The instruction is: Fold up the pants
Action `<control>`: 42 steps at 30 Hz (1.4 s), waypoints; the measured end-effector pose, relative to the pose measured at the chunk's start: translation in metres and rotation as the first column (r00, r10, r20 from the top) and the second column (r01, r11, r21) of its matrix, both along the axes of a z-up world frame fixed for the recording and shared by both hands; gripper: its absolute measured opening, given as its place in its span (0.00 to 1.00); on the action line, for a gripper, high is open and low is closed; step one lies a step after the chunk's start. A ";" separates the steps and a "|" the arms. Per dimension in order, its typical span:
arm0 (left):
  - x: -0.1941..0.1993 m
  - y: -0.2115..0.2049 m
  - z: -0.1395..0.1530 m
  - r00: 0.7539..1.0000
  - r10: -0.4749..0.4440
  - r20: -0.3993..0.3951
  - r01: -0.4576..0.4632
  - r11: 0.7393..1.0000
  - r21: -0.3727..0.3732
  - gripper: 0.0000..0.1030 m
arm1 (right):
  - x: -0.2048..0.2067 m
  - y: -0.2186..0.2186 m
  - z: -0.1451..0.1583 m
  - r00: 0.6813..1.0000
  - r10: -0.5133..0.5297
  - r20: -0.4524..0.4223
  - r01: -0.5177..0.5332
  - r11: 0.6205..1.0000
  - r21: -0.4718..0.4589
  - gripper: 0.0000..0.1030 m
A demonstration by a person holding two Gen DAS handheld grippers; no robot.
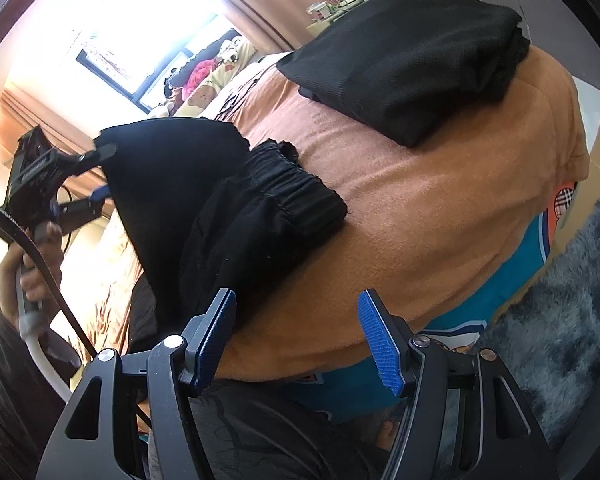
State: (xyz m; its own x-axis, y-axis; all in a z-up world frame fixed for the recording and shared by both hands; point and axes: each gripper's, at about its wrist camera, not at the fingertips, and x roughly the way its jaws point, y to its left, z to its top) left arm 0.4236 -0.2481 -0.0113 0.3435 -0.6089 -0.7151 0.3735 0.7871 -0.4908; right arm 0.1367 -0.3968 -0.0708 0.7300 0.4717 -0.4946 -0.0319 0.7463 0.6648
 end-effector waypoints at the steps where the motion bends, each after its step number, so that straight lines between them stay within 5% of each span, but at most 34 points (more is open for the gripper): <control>1: -0.006 0.005 0.000 1.000 0.000 0.005 0.000 1.000 -0.006 0.65 | 0.000 0.001 0.002 1.000 0.002 0.004 -0.002 1.000 -0.004 0.60; 15: -0.049 0.119 -0.025 0.986 0.164 0.031 -0.165 0.985 0.057 0.67 | 0.003 0.032 0.027 0.999 0.033 0.031 -0.032 0.999 -0.042 0.60; 27: -0.073 0.203 -0.058 0.954 0.295 0.055 -0.299 0.948 0.110 0.67 | 0.029 0.043 0.037 0.999 0.032 0.028 -0.033 0.999 0.028 0.60; 42: -0.083 0.277 -0.103 0.922 0.386 0.011 -0.386 0.919 0.085 0.67 | 0.100 0.069 0.000 0.998 0.000 -0.070 0.012 0.987 0.162 0.60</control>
